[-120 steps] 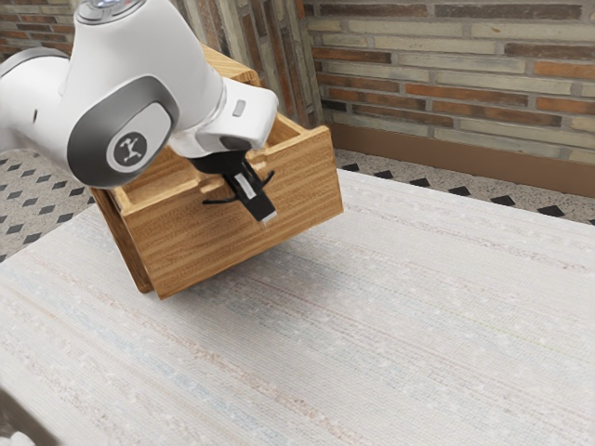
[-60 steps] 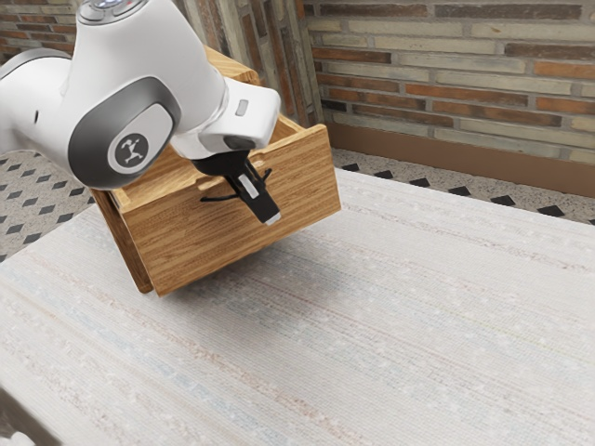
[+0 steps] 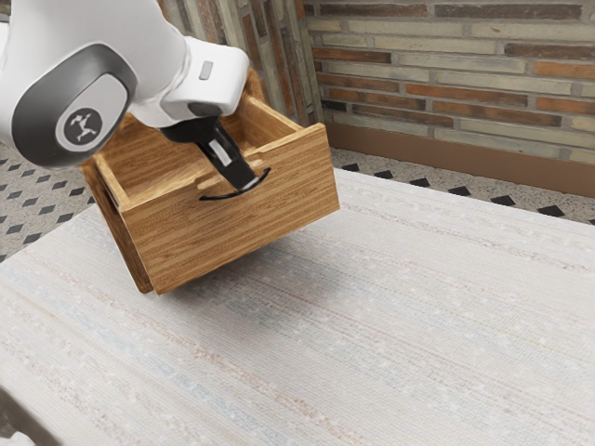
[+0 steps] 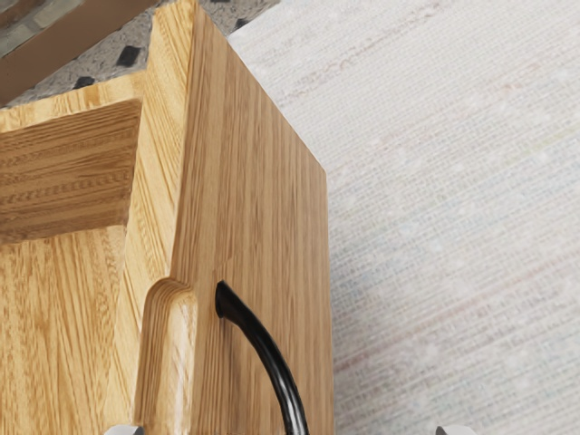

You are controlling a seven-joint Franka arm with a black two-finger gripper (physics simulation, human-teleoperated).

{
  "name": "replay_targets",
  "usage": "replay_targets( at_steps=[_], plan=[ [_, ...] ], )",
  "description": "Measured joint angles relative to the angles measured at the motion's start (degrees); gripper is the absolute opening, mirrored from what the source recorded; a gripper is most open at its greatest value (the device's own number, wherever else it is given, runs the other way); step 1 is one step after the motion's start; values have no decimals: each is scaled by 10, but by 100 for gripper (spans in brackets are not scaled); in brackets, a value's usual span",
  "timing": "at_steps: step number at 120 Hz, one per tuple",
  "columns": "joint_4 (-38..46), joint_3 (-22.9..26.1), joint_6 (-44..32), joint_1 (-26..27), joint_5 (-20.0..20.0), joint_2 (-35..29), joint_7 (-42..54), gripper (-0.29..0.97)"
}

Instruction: Pull the drawer handle with one arm to open the drawer

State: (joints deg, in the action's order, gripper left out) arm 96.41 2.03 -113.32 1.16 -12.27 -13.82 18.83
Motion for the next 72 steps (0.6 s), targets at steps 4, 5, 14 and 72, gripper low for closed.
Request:
replay_targets(
  at_steps=[4,5,14,72],
  plan=[
    [-24,-1,24,-5,15,-1,-28,47],
    [-29,-1,30,-7,19,-2,-37,48],
    [-82,-1,105,-16,75,-3,-158,54],
    [-65,7,347,-40,93,-12,-727,66]
  ],
)
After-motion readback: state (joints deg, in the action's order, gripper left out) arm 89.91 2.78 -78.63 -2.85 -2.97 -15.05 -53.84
